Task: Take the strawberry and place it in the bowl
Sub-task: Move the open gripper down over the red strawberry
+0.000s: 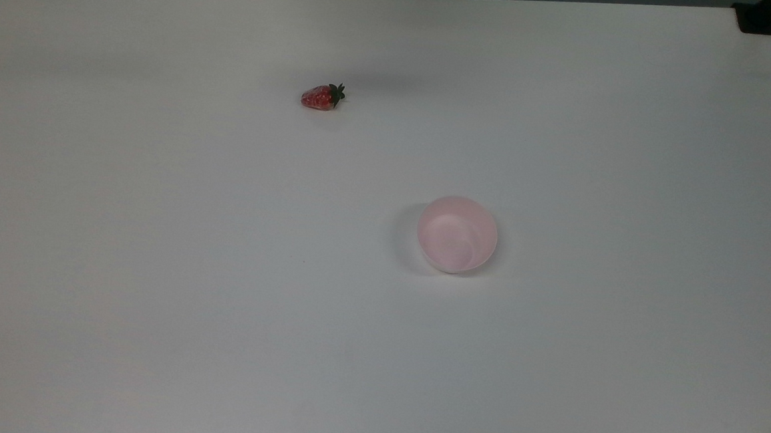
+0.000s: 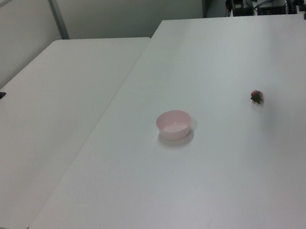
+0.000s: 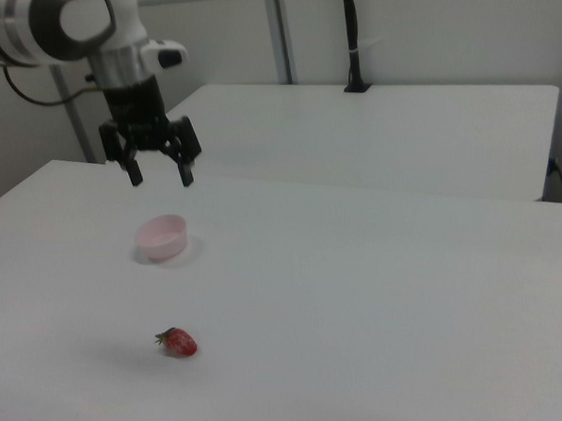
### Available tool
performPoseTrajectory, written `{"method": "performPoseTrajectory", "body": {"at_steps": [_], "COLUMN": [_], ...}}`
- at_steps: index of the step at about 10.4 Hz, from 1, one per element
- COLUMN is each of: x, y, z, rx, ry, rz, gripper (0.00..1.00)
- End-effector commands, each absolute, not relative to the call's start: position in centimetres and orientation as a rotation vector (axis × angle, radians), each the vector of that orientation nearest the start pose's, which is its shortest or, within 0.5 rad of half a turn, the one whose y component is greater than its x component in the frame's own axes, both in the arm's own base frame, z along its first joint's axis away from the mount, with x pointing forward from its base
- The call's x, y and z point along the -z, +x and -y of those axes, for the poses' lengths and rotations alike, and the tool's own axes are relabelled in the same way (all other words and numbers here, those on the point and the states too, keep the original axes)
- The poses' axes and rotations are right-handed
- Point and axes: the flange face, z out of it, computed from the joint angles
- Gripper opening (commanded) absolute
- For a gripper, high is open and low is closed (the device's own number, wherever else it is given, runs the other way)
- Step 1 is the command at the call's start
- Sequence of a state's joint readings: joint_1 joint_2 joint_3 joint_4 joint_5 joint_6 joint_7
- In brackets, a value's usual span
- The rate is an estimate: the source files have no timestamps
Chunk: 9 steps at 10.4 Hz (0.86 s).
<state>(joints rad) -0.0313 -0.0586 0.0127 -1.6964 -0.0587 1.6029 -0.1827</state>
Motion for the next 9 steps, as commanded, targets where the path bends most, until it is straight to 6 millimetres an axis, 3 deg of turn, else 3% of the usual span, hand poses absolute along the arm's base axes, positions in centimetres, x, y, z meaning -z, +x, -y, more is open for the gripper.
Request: {"method": "performPoseTrajectory", "body": {"at_steps": [1,3,5,7,9], "x": [-53.8,-50.6,-47.4,-41.5,-38.0], "y": [51.0,49.8,49.5,48.9,50.2], "z": [2.5,2.5,4.7,4.4,3.8], "rx": [-0.160,-0.227,-0.323,-0.330,-0.286], "ry": [-3.197,-3.167,-3.007,-2.936,-2.875], "rz": [-0.003,-0.408,-1.007,-1.231,-1.394], "gripper": [1.00,1.00,1.00,1.00,1.00]}}
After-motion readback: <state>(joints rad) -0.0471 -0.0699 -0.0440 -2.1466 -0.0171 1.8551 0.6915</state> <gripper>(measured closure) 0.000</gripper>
